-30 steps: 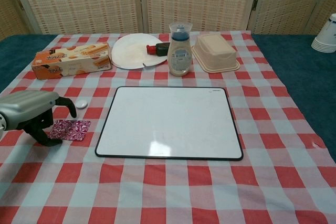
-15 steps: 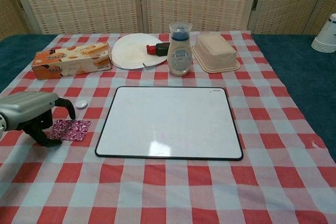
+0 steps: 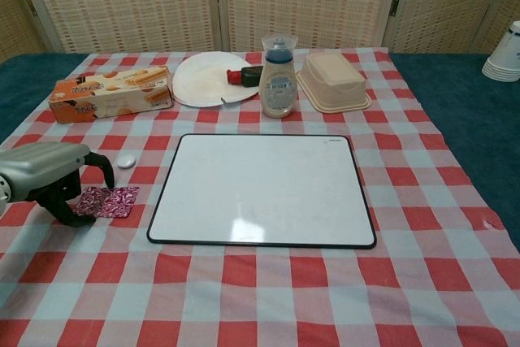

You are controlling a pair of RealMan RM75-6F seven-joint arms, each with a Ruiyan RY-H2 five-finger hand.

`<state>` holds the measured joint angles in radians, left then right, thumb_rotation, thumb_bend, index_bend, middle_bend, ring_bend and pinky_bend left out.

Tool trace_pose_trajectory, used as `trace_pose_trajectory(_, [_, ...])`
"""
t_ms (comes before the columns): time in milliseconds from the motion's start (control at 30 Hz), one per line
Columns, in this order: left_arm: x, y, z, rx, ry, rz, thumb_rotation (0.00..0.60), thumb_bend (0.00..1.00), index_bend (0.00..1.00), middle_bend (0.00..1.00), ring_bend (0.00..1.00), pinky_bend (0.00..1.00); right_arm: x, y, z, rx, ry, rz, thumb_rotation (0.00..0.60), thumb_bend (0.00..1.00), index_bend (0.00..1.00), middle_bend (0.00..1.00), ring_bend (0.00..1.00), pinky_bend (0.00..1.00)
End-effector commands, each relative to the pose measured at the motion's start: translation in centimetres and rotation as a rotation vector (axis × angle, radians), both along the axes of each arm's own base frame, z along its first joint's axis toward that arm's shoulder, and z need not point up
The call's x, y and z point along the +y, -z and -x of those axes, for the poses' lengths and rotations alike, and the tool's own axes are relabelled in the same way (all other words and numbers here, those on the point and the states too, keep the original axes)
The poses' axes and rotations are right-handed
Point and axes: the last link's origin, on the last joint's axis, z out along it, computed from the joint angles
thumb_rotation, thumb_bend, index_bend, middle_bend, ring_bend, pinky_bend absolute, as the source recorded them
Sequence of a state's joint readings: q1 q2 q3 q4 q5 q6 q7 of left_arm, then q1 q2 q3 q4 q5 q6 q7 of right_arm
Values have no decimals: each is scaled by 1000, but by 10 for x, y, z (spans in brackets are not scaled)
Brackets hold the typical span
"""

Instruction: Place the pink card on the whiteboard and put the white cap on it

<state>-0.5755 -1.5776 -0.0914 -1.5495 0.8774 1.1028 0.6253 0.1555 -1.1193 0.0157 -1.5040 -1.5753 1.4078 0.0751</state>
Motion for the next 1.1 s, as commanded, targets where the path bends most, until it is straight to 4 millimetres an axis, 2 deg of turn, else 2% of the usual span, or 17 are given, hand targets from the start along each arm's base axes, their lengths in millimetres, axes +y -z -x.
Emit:
trace_pose_trajectory(33, [0, -1, -1, -2, 4, -5, 600, 261, 385, 1000, 1000, 1000, 0, 0, 0, 0, 0, 0, 600, 0, 75, 35, 0, 0])
trace_pose_trajectory(467, [1, -7, -4, -8, 8, -19, 600, 263, 401, 1000, 1000, 1000, 0, 0, 0, 0, 1, -1, 600, 0, 75, 35, 0, 0])
trace_pose_trajectory(800, [4, -12, -20, -13, 35, -28, 600, 263, 398, 1000, 1000, 1000, 1, -1, -1, -3, -4, -1, 600, 0, 75, 35, 0, 0])
trace_pose_trajectory(933, [6, -5, -32, -15, 52, -14, 600, 263, 397, 1000, 1000, 1000, 2, 0, -1, -3, -8, -4, 600, 0, 75, 35, 0, 0])
trace_pose_trajectory(1100, [15, 5, -59, -22, 88, -1, 600, 264, 397, 1000, 1000, 1000, 4, -2, -2, -6, -13, 1, 600, 0, 75, 35, 0, 0])
